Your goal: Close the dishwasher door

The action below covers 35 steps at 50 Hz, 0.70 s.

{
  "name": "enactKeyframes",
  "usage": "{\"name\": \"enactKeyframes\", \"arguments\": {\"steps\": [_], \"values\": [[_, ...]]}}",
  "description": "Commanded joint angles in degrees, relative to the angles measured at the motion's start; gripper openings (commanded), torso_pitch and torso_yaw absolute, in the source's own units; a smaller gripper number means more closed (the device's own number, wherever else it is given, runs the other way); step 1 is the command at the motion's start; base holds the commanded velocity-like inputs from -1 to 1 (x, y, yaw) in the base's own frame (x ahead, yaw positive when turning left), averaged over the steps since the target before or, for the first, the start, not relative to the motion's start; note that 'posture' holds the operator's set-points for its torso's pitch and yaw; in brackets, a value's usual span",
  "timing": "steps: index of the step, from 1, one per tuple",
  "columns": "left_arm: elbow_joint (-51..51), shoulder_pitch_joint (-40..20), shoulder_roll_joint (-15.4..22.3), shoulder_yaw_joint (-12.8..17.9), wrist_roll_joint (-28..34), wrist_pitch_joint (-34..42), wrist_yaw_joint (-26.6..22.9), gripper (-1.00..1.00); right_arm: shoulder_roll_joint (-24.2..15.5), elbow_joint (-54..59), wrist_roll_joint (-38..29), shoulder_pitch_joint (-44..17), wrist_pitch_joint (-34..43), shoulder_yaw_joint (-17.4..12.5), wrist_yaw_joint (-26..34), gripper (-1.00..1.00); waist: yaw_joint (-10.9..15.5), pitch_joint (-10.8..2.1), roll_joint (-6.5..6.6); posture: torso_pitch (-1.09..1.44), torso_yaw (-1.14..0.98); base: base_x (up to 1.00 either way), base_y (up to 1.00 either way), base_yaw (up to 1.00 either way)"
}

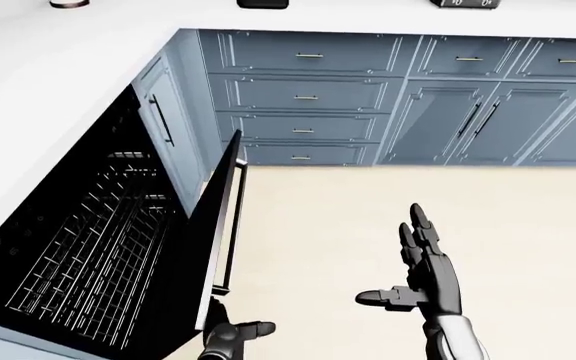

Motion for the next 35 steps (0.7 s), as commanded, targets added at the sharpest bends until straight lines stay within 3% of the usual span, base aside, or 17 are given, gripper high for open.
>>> {"name": "enactKeyframes", "arguments": {"steps": [1, 12, 35], "values": [[-3.4, -2.1, 2.0, 0.1, 0.2, -2.7, 3.0, 1.00, -0.2, -2.2, 0.2, -0.5, -1.9, -0.2, 0.0, 1.00, 0.3, -1.29, 0.43, 0.00, 0.00, 0.00, 0.00, 0.00], [-3.4, -1.8, 2.4, 0.4, -0.3, -2.6, 6.2, 1.00, -0.1, -2.1, 0.1, -0.3, -2.1, -0.2, 0.0, 1.00, 0.2, -1.24, 0.48, 0.00, 0.00, 0.00, 0.00, 0.00], [-3.4, -0.5, 4.6, 1.2, -2.9, -3.9, 4.3, 1.00, 0.0, -2.2, 0.0, -0.1, -2.3, 0.0, -0.1, 1.00, 0.1, -1.22, 0.67, 0.00, 0.00, 0.00, 0.00, 0.00]]}}
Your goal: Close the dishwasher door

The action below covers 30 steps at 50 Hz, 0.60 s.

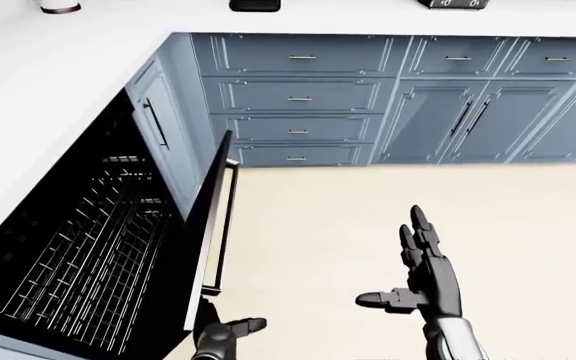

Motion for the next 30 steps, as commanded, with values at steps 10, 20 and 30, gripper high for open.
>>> {"name": "enactKeyframes", "arguments": {"steps": [10, 20, 30], "values": [[-2.8, -1.7, 4.0, 1.1, -1.6, -1.6, 3.2, 1.00, -0.2, -3.6, 0.3, -0.5, -1.0, -0.1, 0.1, 1.00, 0.4, -1.00, 0.51, 0.00, 0.00, 0.00, 0.00, 0.00], [-2.8, -2.2, 4.9, 1.3, -2.4, -1.5, 3.3, 1.00, -0.1, -4.5, 0.4, 0.3, -1.0, -0.5, 0.3, 1.00, 0.3, -0.95, 0.60, 0.00, 0.00, 0.00, 0.00, 0.00], [-2.8, -2.6, 6.2, 1.8, -3.1, -1.4, 3.3, 1.00, 0.0, -4.4, 0.4, 0.3, -1.2, -0.4, 0.2, 1.00, 0.2, -0.89, 0.72, 0.00, 0.00, 0.00, 0.00, 0.00]]}}
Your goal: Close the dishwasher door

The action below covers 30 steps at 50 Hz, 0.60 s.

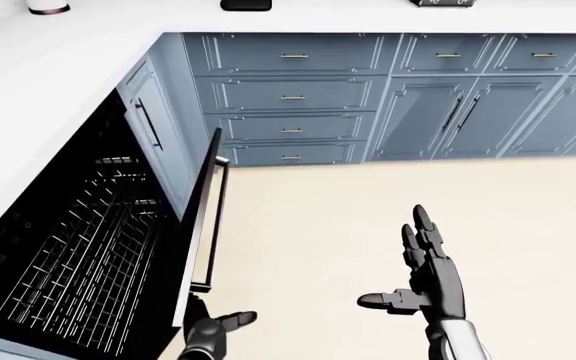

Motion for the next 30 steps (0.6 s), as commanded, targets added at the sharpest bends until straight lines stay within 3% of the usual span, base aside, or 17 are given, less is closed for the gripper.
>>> {"name": "enactKeyframes", "arguments": {"steps": [1, 30], "values": [[-3.1, -1.3, 3.6, 1.0, -0.8, -2.0, 3.8, 1.00, -0.2, -2.5, 0.2, -0.5, -1.7, -0.2, -0.1, 1.00, 0.6, -0.90, 0.37, 0.00, 0.00, 0.00, 0.00, 0.00], [-3.1, -1.3, 7.0, 2.5, -2.2, -1.4, 4.1, 1.00, -0.2, -3.0, 0.1, -0.7, -1.3, -0.2, -0.1, 1.00, 0.4, -1.07, 0.96, 0.00, 0.00, 0.00, 0.00, 0.00]]}}
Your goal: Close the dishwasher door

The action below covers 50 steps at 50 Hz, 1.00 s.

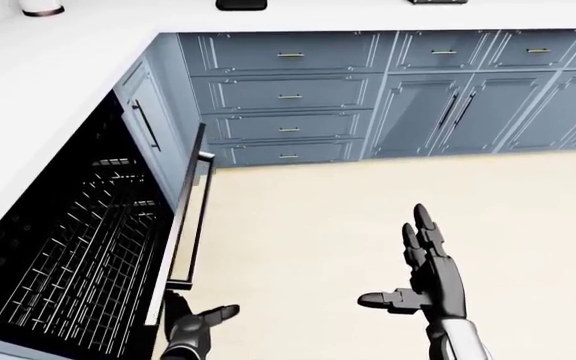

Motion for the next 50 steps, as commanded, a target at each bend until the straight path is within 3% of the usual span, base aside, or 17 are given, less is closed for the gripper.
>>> {"name": "enactKeyframes", "arguments": {"steps": [1, 50], "values": [[-2.3, -1.0, 3.1, 1.0, -0.8, -1.1, 3.4, 1.00, -0.2, -2.5, 0.1, -0.6, -1.6, -0.1, -0.1, 1.00, 0.5, -0.86, 0.37, 0.00, 0.00, 0.00, 0.00, 0.00], [-2.4, 0.2, 8.0, 3.5, -4.1, -0.6, 4.7, 1.00, -0.2, -1.0, 0.4, -0.5, -3.0, 0.0, -0.3, 1.00, 0.5, -0.81, 0.72, 0.00, 0.00, 0.00, 0.00, 0.00]]}}
